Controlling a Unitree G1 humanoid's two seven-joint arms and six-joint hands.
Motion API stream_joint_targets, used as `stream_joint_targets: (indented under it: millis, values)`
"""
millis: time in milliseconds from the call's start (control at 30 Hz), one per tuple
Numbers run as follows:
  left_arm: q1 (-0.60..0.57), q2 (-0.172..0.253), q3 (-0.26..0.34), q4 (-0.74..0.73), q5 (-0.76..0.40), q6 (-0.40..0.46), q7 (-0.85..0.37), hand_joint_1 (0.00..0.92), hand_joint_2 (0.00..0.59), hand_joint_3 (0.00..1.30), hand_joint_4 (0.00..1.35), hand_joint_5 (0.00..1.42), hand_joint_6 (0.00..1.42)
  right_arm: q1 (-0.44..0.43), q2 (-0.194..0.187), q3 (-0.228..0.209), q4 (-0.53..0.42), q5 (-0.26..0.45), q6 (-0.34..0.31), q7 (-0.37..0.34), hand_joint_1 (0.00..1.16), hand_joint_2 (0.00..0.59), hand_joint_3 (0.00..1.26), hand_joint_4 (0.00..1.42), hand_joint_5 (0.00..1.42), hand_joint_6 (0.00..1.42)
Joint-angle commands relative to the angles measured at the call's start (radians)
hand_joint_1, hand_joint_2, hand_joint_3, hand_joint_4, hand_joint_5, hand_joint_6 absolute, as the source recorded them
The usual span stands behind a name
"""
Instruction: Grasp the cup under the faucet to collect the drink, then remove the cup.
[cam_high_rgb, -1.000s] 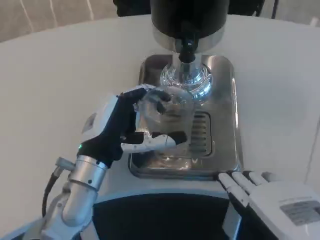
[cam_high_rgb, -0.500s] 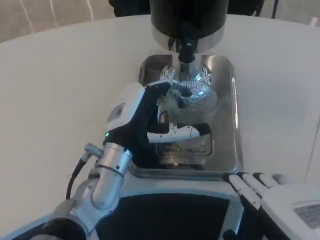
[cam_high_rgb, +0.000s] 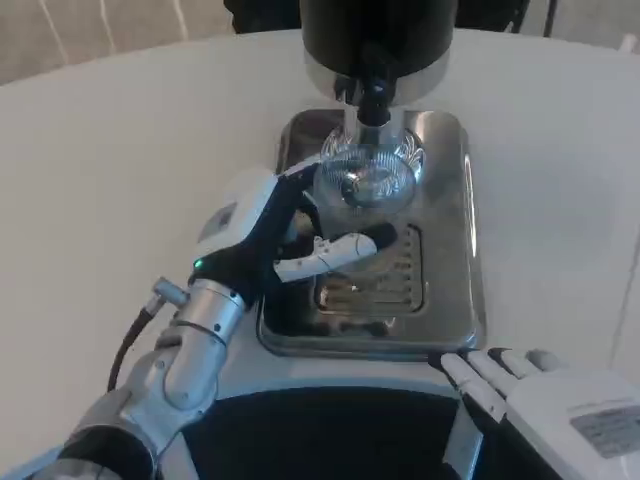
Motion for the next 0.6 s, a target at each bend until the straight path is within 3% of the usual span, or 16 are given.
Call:
stream_joint_targets:
  millis: [33, 300, 600]
  values:
    - [0.000, 0.029, -0.018, 0.007, 0.008, -0.010, -0.014, 0.157, 0.033, 0.24, 0.06, 0.28, 0.52, 0.004, 0.041, 0.012, -0.013, -0.012, 0.012, -0.001, 0.16, 0.496, 0.00, 0.00, 0.00, 0.00]
    - [0.000, 0.054, -0.039, 0.004, 0.012, -0.057, -0.015, 0.126, 0.035, 0.16, 0.00, 0.20, 0.41, 0.005, 0.040, 0.028, -0.013, -0.029, 0.024, -0.009, 0.16, 0.488, 0.00, 0.00, 0.00, 0.00]
    - [0.017, 0.097, 0.014, 0.000, -0.067, -0.112, -0.114, 0.118, 0.046, 0.15, 0.00, 0.21, 0.42, 0.001, 0.038, 0.078, -0.013, -0.066, 0.065, -0.006, 0.16, 0.483, 0.00, 0.00, 0.00, 0.00]
